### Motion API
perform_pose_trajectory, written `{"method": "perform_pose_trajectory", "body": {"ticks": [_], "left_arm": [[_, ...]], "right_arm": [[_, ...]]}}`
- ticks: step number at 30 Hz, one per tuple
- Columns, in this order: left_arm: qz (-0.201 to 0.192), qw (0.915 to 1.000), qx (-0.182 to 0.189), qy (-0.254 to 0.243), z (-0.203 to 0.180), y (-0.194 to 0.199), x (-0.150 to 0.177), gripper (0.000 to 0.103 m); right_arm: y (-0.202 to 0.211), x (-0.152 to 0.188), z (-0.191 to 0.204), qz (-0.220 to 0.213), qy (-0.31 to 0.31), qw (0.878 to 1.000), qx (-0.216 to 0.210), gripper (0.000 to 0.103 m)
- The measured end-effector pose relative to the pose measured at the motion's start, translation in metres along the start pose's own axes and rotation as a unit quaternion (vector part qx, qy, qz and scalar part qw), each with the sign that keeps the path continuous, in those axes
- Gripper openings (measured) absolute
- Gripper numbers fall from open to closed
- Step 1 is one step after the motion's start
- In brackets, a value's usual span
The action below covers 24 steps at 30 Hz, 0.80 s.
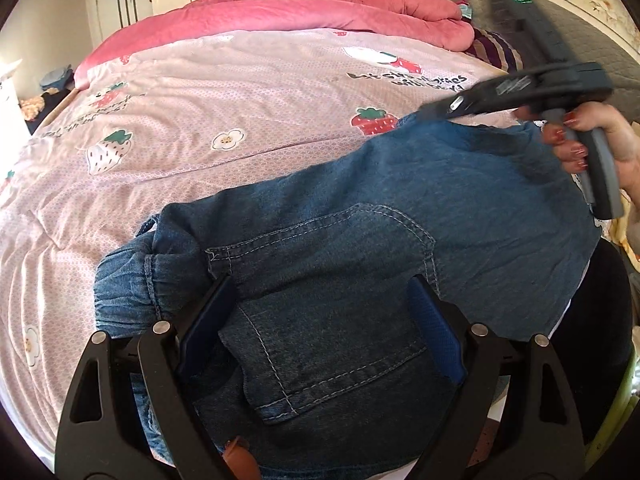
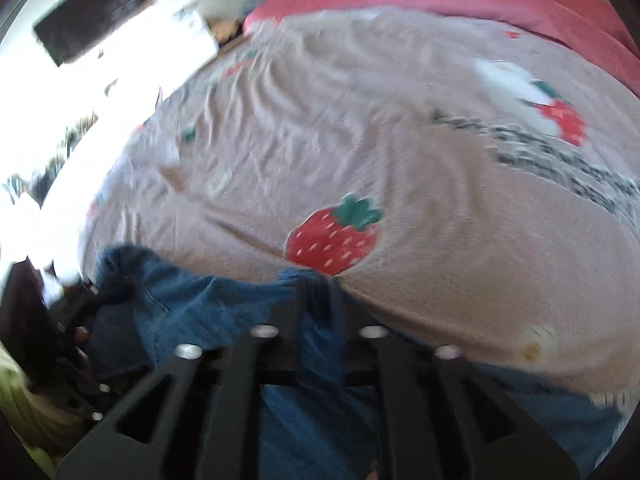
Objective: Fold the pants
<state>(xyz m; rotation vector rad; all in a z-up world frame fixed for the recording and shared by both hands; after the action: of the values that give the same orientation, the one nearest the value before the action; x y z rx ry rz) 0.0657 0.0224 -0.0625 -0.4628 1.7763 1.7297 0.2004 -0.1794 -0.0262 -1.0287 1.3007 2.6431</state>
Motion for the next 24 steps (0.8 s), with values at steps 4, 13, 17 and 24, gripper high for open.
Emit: {"method": "perform_pose_trajectory", "body": {"ticks": [4, 13, 17, 24], "left_arm": [[-0.009, 0.9998, 0.006, 0.018, 0.002, 0.012, -0.005, 0.080], [-0.052, 0.9929, 0.106, 0.004, -0.055, 0.033, -0.062, 0.080], [-0.023, 0.9888, 0.147, -0.007, -0.095, 0.003, -0.087, 0.078], [0.051, 0.9900, 0.131, -0.014, -0.125, -0.062, -0.099, 0.049]], "right_arm": [[0.077, 0.012, -0.027, -0.079, -0.027, 0.996, 0.022, 0.043], [0.172, 0.063, -0.124, -0.117, -0.120, 0.977, 0.134, 0.062], [0.160, 0.074, -0.146, -0.093, -0.147, 0.979, 0.109, 0.066], [0.143, 0.078, -0.151, -0.084, -0.146, 0.982, 0.088, 0.005]]}}
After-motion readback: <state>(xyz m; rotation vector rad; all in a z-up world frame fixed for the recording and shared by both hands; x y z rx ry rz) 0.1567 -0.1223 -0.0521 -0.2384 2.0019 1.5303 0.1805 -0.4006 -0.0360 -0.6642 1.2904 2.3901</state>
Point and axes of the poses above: each gripper's, at about its wrist camera, not at the fingertips, and y roughly against the way its jaws point, z to its left, x to its underside, the point moved 3 cm from there along -y, roughly the way its jaws point, and after that the axes turned 6 degrees about -x, right-handed, at the moved point
